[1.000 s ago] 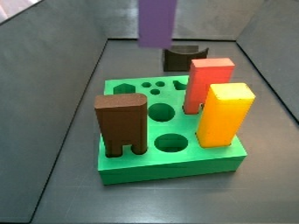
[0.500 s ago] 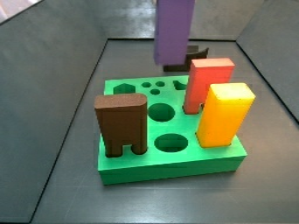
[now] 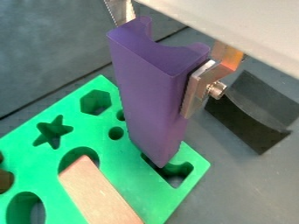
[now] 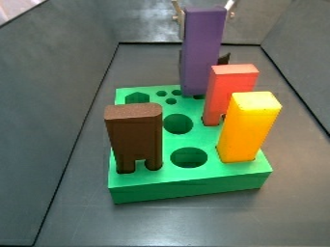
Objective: Pick up the arch object. Move up. Place the arch object on the fixture. Regrasp the arch object. Rotate the arch object. Move to above the board. Insert the arch object.
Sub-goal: Insert the arch object.
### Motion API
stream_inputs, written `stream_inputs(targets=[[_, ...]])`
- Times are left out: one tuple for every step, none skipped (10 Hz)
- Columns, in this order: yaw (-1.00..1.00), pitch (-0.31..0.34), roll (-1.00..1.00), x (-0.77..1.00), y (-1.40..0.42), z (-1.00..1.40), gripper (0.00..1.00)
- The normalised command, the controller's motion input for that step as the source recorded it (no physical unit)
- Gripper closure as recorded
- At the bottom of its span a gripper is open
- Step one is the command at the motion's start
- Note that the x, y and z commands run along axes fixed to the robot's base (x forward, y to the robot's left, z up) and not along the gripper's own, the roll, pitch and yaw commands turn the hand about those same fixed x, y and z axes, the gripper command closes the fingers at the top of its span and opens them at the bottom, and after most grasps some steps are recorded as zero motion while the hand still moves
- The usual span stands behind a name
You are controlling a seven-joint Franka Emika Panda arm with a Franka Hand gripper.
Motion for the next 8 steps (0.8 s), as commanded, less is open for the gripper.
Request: stream_inputs(targets=[[-0.04, 0.197, 0.32, 0.53, 0.0, -0.12, 1.0], [-0.07, 0.216, 0.3, 0.58, 0.0, -0.1, 1.0], [-0.03, 0.141, 0.18, 0.4, -0.03, -0.16, 1.0], [-0.05, 0.13, 0.07, 0.57, -0.09, -0.25, 1.0], [0.0, 0.136, 0.05, 0.76, -0.1, -0.26, 1.0], [0.03, 0.171, 0.08, 0.78, -0.07, -0.22, 1.0], [0.05, 0.209, 0.13, 0.83, -0.11, -0.2, 1.0], [0.05, 0.219, 0.13, 0.87, -0.09, -0.24, 1.0]])
